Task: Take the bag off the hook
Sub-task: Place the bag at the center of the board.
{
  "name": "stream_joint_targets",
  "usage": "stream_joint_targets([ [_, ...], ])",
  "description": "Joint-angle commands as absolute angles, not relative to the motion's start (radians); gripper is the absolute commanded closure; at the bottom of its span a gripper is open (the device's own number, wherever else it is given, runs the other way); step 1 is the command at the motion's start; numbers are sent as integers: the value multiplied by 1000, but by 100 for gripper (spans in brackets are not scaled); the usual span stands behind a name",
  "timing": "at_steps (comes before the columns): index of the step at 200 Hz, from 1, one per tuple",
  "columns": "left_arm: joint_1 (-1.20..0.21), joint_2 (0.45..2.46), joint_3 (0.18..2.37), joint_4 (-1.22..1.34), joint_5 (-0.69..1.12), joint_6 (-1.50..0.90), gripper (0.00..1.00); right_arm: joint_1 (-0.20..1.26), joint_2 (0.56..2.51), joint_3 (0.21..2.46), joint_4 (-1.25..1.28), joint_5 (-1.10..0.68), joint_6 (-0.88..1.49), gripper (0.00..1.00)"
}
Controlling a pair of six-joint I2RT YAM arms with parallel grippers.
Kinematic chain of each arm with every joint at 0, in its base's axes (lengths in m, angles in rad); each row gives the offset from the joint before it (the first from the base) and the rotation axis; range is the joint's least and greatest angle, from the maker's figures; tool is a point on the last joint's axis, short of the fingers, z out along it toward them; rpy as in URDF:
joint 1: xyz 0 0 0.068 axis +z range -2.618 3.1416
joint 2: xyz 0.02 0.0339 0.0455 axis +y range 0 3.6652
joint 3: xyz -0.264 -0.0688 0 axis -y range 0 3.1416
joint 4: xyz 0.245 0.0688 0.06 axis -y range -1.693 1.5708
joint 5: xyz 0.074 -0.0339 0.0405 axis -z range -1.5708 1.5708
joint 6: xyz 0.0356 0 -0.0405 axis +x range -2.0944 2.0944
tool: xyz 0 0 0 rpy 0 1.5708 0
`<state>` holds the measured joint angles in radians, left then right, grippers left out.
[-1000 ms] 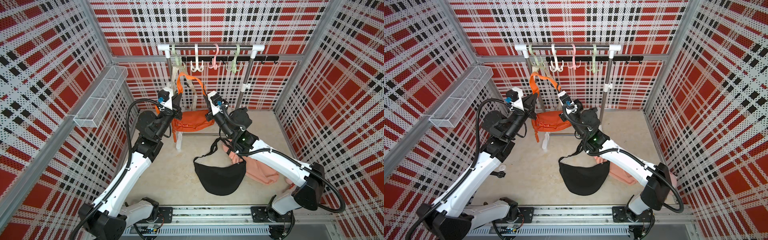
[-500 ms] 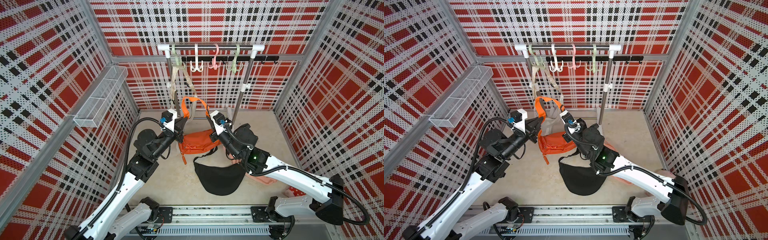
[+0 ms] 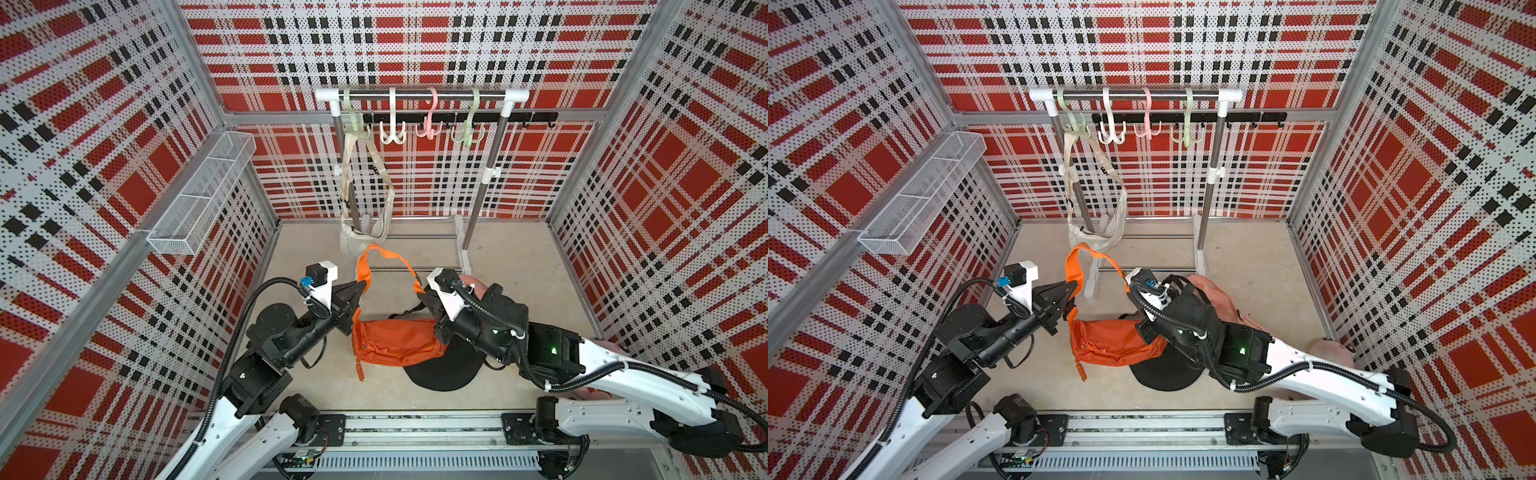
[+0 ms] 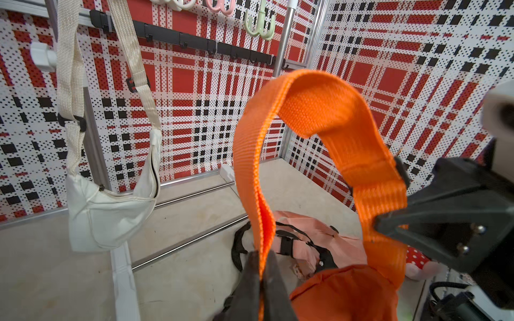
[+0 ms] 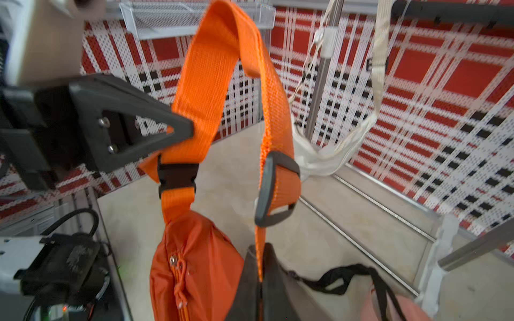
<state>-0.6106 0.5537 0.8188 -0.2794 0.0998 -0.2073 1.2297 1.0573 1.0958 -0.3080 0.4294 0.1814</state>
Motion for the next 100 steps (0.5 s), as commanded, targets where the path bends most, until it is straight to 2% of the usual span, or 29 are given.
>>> stream_joint_targets([
  [1, -617, 542, 779, -303, 77, -272, 100, 1232, 1065, 1066, -397, 530, 344, 100],
  [43, -610, 622, 615, -114, -14, -325, 100, 1197, 1153, 1050, -388, 628, 373, 100],
  [70, -568, 689, 526, 63, 43, -365, 100, 1131, 1170, 985, -308, 569, 382, 100],
  [100, -572, 747, 479, 141, 11, -420, 100, 1089, 1182, 938, -249, 567, 387, 100],
])
